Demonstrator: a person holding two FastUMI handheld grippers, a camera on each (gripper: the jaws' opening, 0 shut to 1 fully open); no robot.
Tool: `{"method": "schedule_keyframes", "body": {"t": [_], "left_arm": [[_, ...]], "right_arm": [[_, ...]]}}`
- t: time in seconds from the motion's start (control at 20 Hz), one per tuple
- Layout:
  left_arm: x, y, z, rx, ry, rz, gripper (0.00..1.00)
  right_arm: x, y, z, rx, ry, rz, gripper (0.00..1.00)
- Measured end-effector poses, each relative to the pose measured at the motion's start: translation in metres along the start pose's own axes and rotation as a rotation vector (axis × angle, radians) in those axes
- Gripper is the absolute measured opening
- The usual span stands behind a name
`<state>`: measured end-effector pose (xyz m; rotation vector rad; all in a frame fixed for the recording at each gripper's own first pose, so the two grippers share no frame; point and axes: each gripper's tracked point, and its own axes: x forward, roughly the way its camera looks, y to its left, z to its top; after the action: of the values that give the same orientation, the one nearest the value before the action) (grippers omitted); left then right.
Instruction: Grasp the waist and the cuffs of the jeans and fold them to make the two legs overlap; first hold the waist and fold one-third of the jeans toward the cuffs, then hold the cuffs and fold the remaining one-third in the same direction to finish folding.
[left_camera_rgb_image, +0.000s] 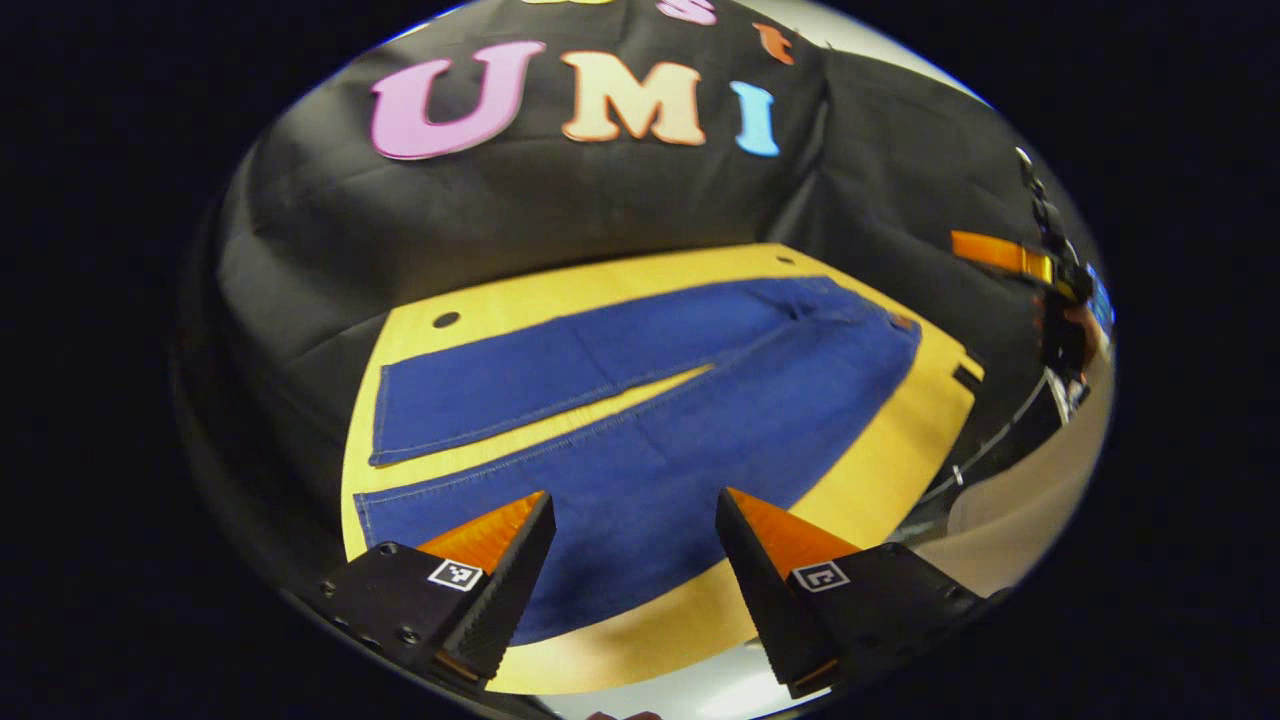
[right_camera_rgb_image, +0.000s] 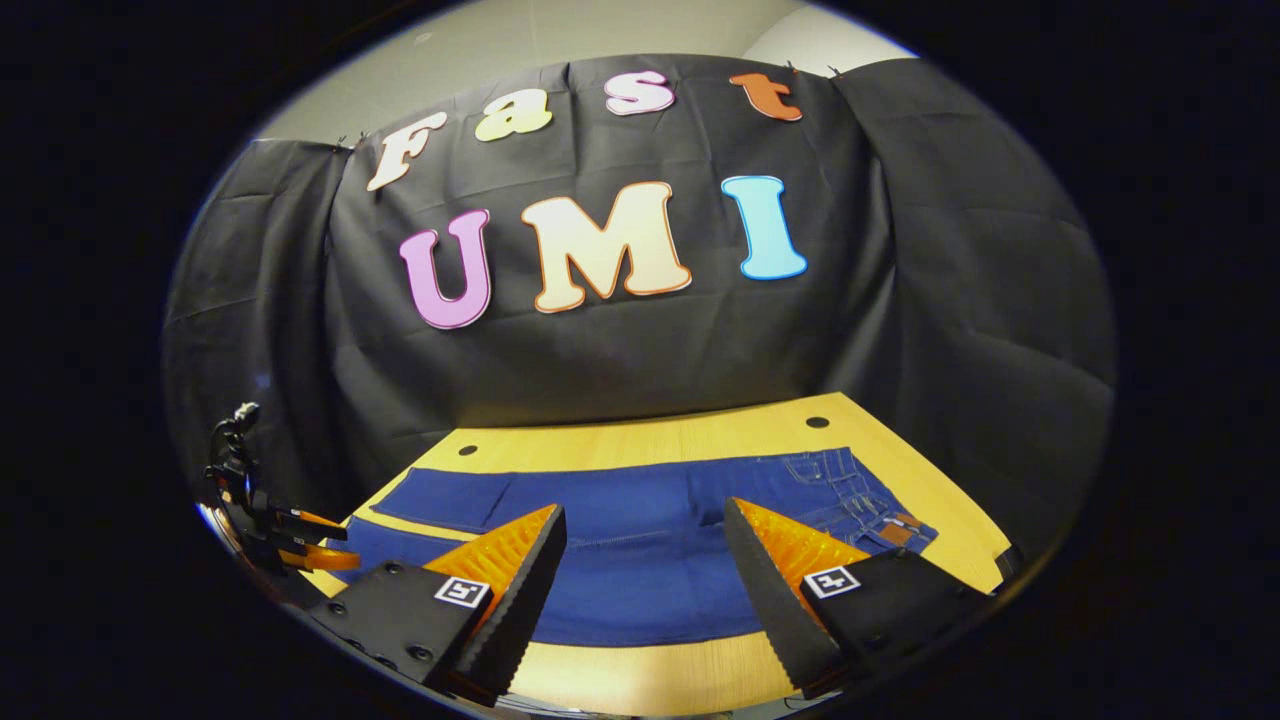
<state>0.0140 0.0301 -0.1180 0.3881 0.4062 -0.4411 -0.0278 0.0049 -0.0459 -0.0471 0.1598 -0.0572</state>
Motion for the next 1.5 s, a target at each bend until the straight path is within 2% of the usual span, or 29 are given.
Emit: {"method": "schedule_keyframes", "body": {"t": [0.25,0.4,0.5,0.55,0.7,0.75,0.85,0.9,0.95,1.0,1.05,1.25,1.3,1.35,1.45,1.5], "left_arm": [[0.007,-0.002,-0.056,0.166,0.234,-0.166,0.96],[0.009,0.011,-0.08,0.283,0.351,-0.2,0.95],[0.007,0.017,-0.087,0.348,0.403,-0.21,0.95],[0.006,0.02,-0.089,0.378,0.421,-0.213,0.95],[0.003,0.021,-0.095,0.448,0.478,-0.223,0.95],[0.004,0.022,-0.095,0.463,0.494,-0.227,0.95],[0.005,0.025,-0.1,0.478,0.523,-0.236,0.94],[0.005,0.029,-0.104,0.486,0.538,-0.235,0.94],[0.005,0.032,-0.106,0.495,0.552,-0.235,0.93],[0.006,0.03,-0.107,0.485,0.552,-0.241,0.96],[0.007,0.03,-0.109,0.478,0.562,-0.241,0.92],[0.007,0.029,-0.111,0.487,0.611,-0.271,0.89],[0.008,0.03,-0.112,0.491,0.625,-0.272,0.9],[0.008,0.029,-0.111,0.495,0.63,-0.276,0.9],[0.007,0.028,-0.112,0.512,0.641,-0.278,0.96],[0.008,0.027,-0.112,0.529,0.656,-0.277,0.86]], "right_arm": [[-0.012,-0.027,-0.016,-0.059,0.05,-0.071,0.98],[-0.021,-0.041,-0.024,-0.057,0.068,-0.107,0.98],[-0.027,-0.047,-0.031,-0.05,0.085,-0.125,0.98],[-0.03,-0.05,-0.035,-0.051,0.095,-0.134,0.93],[-0.034,-0.057,-0.047,-0.069,0.129,-0.151,0.93],[-0.036,-0.058,-0.047,-0.076,0.13,-0.156,0.98],[-0.036,-0.061,-0.05,-0.074,0.136,-0.158,0.98],[-0.035,-0.063,-0.052,-0.068,0.141,-0.158,0.94],[-0.034,-0.064,-0.053,-0.063,0.146,-0.159,0.98],[-0.034,-0.064,-0.055,-0.061,0.152,-0.159,0.98],[-0.034,-0.064,-0.056,-0.064,0.154,-0.16,0.93],[-0.028,-0.065,-0.061,-0.057,0.176,-0.142,0.93],[-0.026,-0.063,-0.064,-0.049,0.179,-0.132,0.98],[-0.022,-0.06,-0.064,-0.043,0.18,-0.121,0.93],[-0.014,-0.053,-0.067,-0.036,0.19,-0.095,0.93],[-0.011,-0.049,-0.07,-0.03,0.198,-0.081,0.93]]}}
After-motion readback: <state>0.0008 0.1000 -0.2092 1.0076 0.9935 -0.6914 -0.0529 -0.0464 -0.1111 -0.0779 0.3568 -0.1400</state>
